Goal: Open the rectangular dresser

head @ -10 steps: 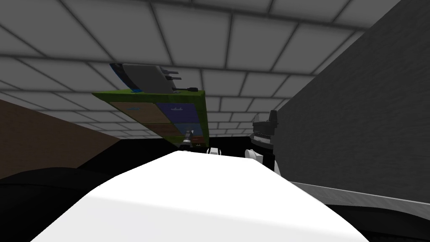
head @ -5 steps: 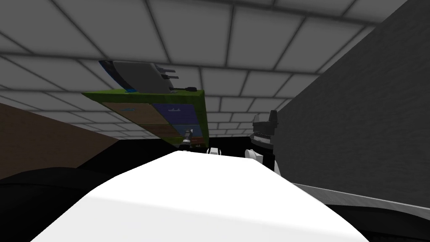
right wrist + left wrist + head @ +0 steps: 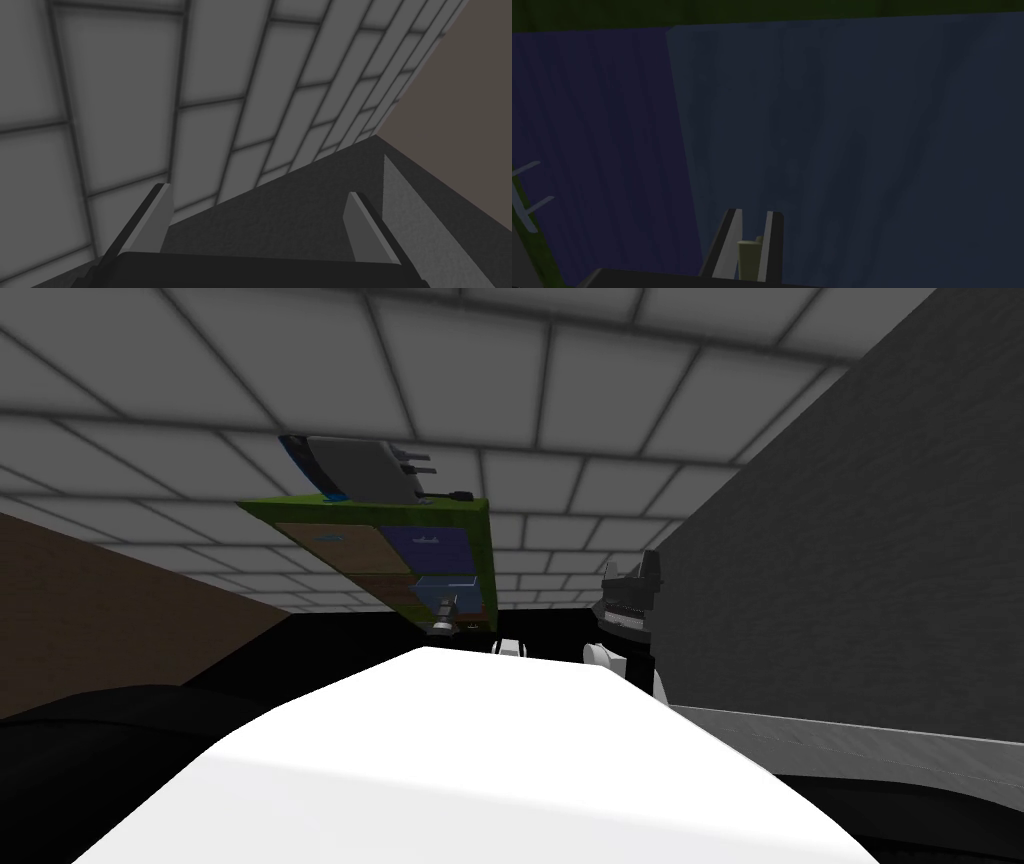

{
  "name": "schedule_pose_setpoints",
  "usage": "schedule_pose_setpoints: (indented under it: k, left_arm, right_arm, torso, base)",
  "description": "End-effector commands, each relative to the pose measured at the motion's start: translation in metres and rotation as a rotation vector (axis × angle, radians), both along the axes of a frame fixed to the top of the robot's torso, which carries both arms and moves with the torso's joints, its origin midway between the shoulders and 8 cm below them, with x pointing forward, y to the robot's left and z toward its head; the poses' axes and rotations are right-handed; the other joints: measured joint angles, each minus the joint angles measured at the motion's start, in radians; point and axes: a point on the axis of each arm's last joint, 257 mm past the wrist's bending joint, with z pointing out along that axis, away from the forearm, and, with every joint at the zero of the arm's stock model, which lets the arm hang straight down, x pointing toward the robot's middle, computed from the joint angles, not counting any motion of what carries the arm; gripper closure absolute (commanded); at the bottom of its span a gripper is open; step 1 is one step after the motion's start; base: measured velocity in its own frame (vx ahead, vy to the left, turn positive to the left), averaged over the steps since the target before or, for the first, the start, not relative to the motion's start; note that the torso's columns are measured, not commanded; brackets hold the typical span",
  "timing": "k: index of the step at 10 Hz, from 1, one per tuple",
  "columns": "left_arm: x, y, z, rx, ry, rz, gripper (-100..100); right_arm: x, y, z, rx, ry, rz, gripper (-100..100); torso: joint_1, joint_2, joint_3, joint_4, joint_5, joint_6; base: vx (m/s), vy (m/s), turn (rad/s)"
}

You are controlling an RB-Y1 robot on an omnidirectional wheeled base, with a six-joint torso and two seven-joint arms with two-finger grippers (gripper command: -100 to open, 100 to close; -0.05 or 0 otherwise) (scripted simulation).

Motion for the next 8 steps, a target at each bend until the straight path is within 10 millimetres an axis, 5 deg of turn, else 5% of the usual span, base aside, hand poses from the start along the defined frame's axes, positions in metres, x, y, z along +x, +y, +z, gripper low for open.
schedule_pose_setpoints:
  k: [1,3,4,8]
  left_arm:
    - [-0.006,-0.001,0.000,0.000,0.001,-0.003,100]
    - [-0.009,-0.002,0.004,0.002,-0.007,-0.006,100]
    - [-0.010,0.000,0.003,-0.002,0.008,-0.001,-100]
    - [-0.022,0.005,0.023,-0.004,0.008,0.007,-100]
  right_arm:
    - [0.000,0.000,0.000,0.000,0.000,0.000,0]
    - [0.000,0.000,0.000,0.000,0.000,0.000,0]
    - [0.000,0.000,0.000,0.000,0.000,0.000,0]
    - [0.000,0.000,0.000,0.000,0.000,0.000,0]
  torso:
    - [0.001,-0.007,-0.004,-0.001,0.000,0.001]
    - [0.000,-0.003,-0.001,-0.002,0.001,0.001]
    - [0.000,-0.003,-0.001,-0.002,0.001,0.001]
    - [0.004,-0.013,-0.007,-0.007,0.005,0.002]
  base:
    - [-0.149,-0.025,0.017]
    - [-0.174,-0.030,0.022]
    - [-0.074,-0.016,-0.012]
    - [0.042,0.002,-0.021]
